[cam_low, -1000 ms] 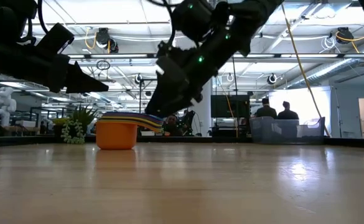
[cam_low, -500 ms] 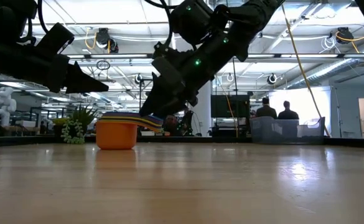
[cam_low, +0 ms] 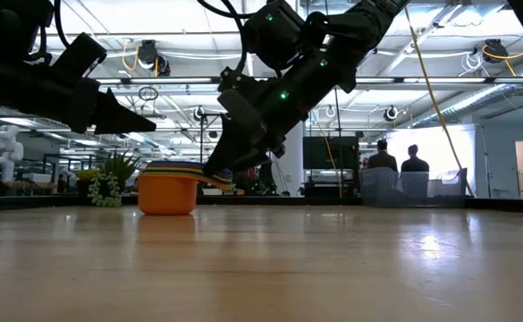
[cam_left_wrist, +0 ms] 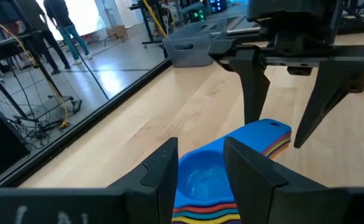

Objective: Nest measuring cups in basket
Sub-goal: Stack the blue measuring cup on top of the light red measuring cup, then put the stack of measuring cups into the black bin

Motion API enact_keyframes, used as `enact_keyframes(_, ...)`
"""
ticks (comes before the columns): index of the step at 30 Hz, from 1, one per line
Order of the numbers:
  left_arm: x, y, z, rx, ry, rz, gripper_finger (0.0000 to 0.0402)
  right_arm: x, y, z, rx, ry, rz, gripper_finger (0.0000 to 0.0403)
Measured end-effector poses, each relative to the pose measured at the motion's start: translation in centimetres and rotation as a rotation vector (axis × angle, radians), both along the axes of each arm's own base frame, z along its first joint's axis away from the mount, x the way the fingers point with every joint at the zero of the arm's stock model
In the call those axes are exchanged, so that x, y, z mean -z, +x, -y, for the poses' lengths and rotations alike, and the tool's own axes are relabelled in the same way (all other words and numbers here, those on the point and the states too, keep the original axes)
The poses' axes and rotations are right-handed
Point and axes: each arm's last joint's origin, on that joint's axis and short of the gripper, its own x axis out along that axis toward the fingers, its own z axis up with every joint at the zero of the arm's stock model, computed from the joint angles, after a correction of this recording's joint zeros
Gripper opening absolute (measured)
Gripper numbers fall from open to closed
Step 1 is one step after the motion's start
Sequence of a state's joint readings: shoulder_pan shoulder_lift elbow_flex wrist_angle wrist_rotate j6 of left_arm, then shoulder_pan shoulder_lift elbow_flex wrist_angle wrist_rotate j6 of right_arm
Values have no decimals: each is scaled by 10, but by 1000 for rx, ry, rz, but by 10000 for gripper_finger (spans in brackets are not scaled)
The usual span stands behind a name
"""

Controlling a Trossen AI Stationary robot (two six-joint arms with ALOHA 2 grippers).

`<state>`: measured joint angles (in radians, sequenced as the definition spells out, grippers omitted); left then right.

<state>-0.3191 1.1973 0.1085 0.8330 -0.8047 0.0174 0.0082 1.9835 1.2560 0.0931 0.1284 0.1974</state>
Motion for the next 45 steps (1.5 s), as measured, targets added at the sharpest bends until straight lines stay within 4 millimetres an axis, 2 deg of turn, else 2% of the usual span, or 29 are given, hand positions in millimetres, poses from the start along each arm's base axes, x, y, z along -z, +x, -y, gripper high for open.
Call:
enact_keyframes(8,0,0,0,0,1,0,131,0,0,0,15,16,3,162)
enact_keyframes(12,0,0,0,0,1,0,131,0,0,-1,53,-20,3,160)
enact_keyframes(15,0,0,0,0,1,-3,131,-6,-3,-4,46,-57,-9,185)
enact_keyframes(20,1,0,0,0,5,-16,131,-19,-7,-15,4,-77,5,253)
enact_keyframes(26,2,0,-3,-19,5,-20,131,-19,-10,-37,-119,-163,-26,309)
enact_keyframes(28,2,0,-5,-31,3,-14,131,-17,-13,-48,-157,-259,-52,314)
enact_keyframes(30,-1,2,-6,-45,-10,9,131,-12,-21,-61,-188,-424,-96,314)
enact_keyframes(33,-17,15,-3,-25,-36,53,131,-2,-33,-77,-170,-700,-157,314)
enact_keyframes(35,-27,28,-2,-1,-32,3,131,4,-40,-86,-175,-842,-160,314)
enact_keyframes(37,-35,41,-5,1,-25,-130,131,11,-48,-92,-200,-926,-121,314)
enact_keyframes(41,-53,56,-20,-28,-91,-377,131,27,-67,-95,-286,-1042,51,314)
enact_keyframes(45,-66,61,-34,-85,-145,-427,131,35,-84,-85,-396,-1264,146,314)
